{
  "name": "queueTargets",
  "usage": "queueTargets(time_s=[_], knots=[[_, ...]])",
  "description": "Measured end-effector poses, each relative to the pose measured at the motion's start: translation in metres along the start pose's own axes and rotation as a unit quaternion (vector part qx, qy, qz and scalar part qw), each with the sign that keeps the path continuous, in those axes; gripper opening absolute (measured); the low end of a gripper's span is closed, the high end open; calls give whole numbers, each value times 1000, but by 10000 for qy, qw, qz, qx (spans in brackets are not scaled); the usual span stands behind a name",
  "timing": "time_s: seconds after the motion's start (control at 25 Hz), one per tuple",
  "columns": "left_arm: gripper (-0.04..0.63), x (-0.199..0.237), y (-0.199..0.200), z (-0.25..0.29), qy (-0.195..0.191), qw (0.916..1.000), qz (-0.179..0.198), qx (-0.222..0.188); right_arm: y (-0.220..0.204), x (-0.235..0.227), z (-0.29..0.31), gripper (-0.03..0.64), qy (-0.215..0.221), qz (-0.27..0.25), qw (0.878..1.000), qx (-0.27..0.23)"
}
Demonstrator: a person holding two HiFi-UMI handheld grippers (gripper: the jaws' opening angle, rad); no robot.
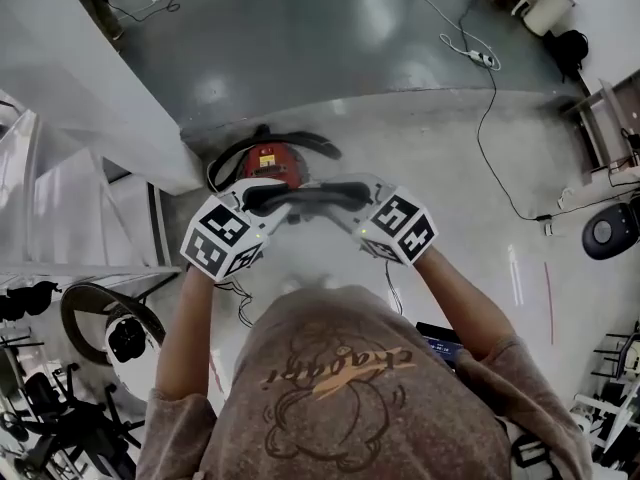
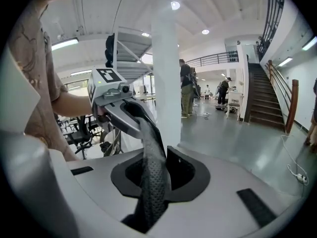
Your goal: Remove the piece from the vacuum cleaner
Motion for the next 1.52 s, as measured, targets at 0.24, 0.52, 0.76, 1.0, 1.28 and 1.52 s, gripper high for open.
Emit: queueTargets(time_s=[0.24, 0.52, 0.76, 1.0, 1.28, 1.52], knots=[[84, 5, 19, -24, 242, 9970, -343, -658, 33, 2, -9, 71, -194, -49, 9986, -486], [93, 9, 13, -29, 269, 9933, -405, -1045, 31, 4, -3, 80, -51, 12, 9961, -886], [94, 10, -1, -17, 184, 9943, -471, -938, 15, 1, 6, 78, 89, 156, 9959, -884], [92, 10, -14, -17, 162, 9942, -637, -852, 7, 5, 14, 78, 157, 239, 9965, -781], [92, 12, -19, -24, 233, 9937, -676, -864, 9, 11, 21, 74, 153, 179, 9969, -756], [92, 11, -20, -27, 287, 9925, -789, -885, 10, 14, 21, 69, 137, 84, 9976, -680]])
Point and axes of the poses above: the fingertips, and each gripper's own axes: z forward along the fingers, x to its left, y out of its top, the point moved 4 cm from there along -z, backward along the fingers, and after that the axes turned 10 degrees about y, right-handed, at the moved point
